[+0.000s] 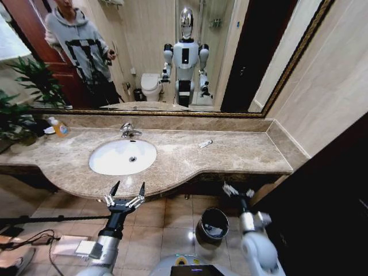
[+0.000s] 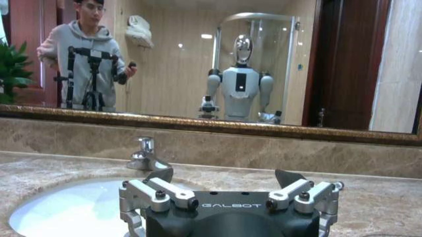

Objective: Pick up the trash from the sink and place it in the trash bin.

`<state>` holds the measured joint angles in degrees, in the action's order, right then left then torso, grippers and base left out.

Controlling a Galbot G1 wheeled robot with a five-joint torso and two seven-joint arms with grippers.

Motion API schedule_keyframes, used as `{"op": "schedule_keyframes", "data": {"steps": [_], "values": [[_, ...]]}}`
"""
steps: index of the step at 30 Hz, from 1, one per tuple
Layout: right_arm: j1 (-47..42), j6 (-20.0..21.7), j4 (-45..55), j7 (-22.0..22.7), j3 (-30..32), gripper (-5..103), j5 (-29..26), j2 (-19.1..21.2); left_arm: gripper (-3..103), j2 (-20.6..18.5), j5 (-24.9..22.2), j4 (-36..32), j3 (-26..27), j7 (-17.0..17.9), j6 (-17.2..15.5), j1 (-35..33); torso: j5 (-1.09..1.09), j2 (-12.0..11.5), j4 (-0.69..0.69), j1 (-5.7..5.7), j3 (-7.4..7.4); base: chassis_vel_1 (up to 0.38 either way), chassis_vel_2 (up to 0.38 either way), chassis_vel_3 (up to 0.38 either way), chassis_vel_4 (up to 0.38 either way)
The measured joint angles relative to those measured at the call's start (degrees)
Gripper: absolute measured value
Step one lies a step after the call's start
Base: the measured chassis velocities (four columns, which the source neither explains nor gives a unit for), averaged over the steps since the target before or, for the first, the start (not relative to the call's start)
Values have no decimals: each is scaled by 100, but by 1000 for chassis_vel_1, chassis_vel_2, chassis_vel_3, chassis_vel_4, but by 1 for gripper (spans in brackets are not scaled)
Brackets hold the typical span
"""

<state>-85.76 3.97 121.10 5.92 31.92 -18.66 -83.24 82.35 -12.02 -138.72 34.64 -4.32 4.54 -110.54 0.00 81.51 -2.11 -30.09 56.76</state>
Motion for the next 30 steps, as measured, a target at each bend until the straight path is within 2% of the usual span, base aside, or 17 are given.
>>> {"op": "schedule_keyframes", "data": {"steps": [7, 10, 13, 16, 21, 30], "values": [[956, 262, -514, 208, -377, 100, 163, 376, 100, 1, 0, 0, 0, 0, 0, 0, 0, 0, 0, 0, 0, 0, 0, 0, 0], [1727, 667, -871, 484, -746, 100, 100, 541, 100, 0, 0, 0, 0, 0, 0, 0, 0, 0, 1, 0, 0, 0, 0, 0, 0], [2231, 783, -1241, 602, -1015, 100, 117, 558, 100, 0, 0, 0, 0, 0, 0, 0, -1, 0, 0, 0, 0, 0, 0, 0, 0], [2725, 822, -1830, 785, -1345, 100, 169, 473, 100, 0, 0, 0, 0, -1, 0, 0, 1, -1, 0, 0, 1, 0, 0, 0, 0], [3745, 779, -3049, 1235, -1850, 100, 190, 46, 100, -1, 0, 0, 0, 0, 0, 0, 0, -1, -1, 0, 1, 0, 0, 0, 0], [4560, 792, -3889, 1476, -2033, 100, 230, -66, 100, 0, 0, 0, 0, 0, 0, 0, -2, 0, 0, 0, 0, 0, 0, 0, 0]]}}
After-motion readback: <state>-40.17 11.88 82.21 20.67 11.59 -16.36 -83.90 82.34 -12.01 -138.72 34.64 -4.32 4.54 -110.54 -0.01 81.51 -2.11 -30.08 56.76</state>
